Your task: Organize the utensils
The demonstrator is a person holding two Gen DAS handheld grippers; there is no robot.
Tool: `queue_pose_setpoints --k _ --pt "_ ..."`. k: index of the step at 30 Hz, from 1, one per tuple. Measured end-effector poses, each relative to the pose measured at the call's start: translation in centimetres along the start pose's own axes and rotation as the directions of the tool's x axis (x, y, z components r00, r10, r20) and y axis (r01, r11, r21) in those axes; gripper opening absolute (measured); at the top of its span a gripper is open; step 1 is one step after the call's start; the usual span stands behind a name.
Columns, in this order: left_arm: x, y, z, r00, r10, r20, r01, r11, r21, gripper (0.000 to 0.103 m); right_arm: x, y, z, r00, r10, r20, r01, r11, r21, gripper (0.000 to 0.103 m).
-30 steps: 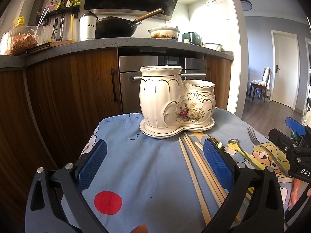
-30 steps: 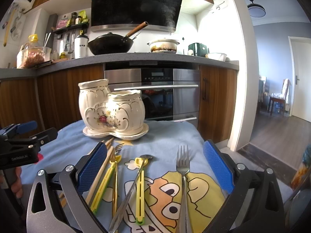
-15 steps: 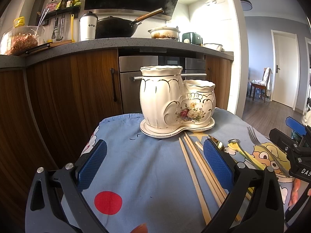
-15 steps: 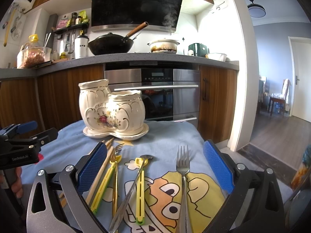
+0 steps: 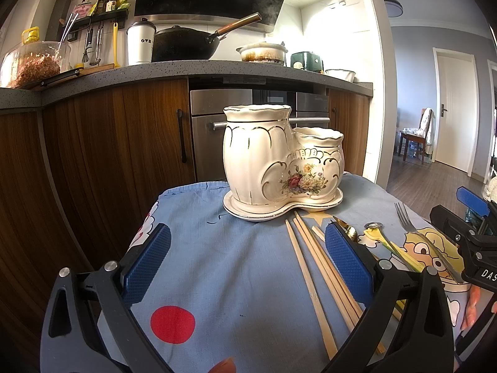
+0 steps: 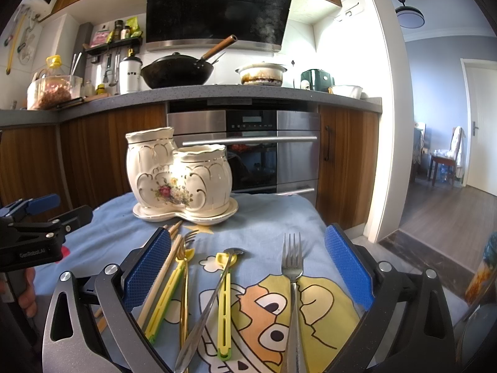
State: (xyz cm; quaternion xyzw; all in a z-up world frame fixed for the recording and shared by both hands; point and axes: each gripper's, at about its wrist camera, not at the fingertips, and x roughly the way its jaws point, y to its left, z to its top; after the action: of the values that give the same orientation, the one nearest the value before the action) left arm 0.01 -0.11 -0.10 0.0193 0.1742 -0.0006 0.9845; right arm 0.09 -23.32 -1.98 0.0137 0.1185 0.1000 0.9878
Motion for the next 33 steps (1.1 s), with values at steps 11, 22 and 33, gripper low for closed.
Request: queue_pose_setpoints --k 11,22,33 --pt "0.05 -0.02 -0.06 1.000 -0.003 0.000 0.003 1.000 0.000 0.098 0.05 -0.02 -0.02 1.000 0.001 0.002 -0.001 1.000 0.000 0.098" --pt "0.05 -0.06 -0.13 1.000 -0.002 0.003 0.002 1.000 0.003 0.098 0.07 0.00 -0.04 1.000 0.000 0.002 0.000 1.000 0.000 0.098" --pt "0.18 0.02 -0.25 1.000 -0.017 -0.001 0.017 1.000 -0.009 0.098 -0.13 0.19 -0.23 1.000 0.001 0.008 -0.001 1.000 0.004 0.098"
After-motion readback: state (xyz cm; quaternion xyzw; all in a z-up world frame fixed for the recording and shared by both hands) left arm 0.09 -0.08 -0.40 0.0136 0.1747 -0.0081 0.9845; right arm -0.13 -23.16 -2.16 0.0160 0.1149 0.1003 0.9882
